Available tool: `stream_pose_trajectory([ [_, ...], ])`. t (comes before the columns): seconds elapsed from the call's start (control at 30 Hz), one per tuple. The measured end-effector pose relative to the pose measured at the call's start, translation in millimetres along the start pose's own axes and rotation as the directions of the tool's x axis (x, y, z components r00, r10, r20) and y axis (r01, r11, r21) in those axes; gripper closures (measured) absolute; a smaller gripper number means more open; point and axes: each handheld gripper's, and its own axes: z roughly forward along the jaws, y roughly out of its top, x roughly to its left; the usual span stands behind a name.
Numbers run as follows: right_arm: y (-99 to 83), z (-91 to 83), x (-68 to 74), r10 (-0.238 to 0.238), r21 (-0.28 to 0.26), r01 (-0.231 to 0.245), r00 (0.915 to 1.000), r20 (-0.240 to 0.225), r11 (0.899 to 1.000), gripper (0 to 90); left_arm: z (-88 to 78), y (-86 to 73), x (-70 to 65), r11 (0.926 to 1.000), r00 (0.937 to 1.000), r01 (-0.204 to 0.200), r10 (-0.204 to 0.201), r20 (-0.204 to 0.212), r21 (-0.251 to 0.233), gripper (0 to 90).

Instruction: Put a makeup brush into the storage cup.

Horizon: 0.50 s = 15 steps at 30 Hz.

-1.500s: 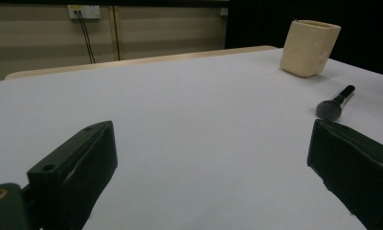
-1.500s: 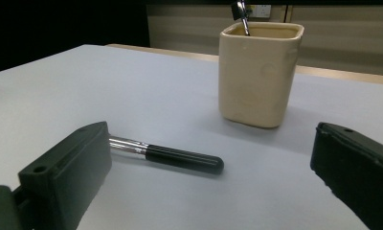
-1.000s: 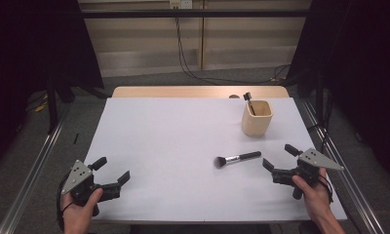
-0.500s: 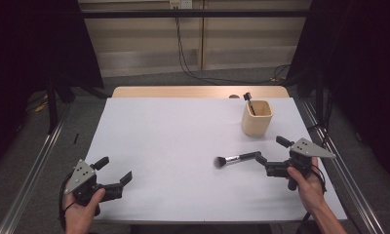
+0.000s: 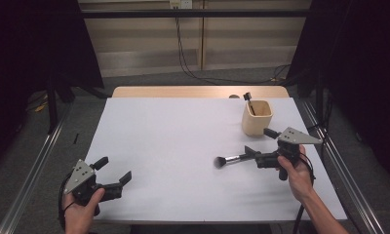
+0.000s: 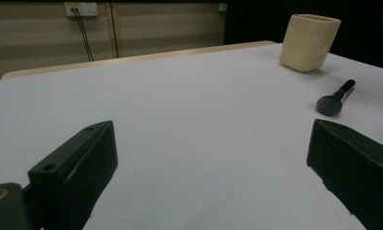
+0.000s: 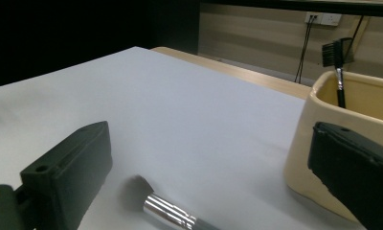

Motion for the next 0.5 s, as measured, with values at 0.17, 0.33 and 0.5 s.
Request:
stream_pose_trajectory([
  [0.17, 3.7, 14.1, 0.8, -0.002, 0.007, 0.002, 0.9999, -0.016, 1.0, 1.1, -0.1, -0.1, -0.4, 1.0, 1.0, 0.0, 0.0, 0.003, 0.001, 3.6],
  [0.33, 8.0, 26.4, -0.1, 0.006, 0.044, -0.003, 0.9987, -0.051, 0.999, 1.1, -0.2, -0.1, 0.0, 1.0, 1.0, -0.004, 0.004, 0.003, 0.001, 3.5],
  [0.5, 12.8, 37.8, 2.5, -0.007, 0.054, 0.011, 0.9977, -0.067, 0.998, 1.3, -0.1, -0.3, 0.6, 1.0, 1.0, -0.001, 0.001, 0.001, 0.0, 3.5],
])
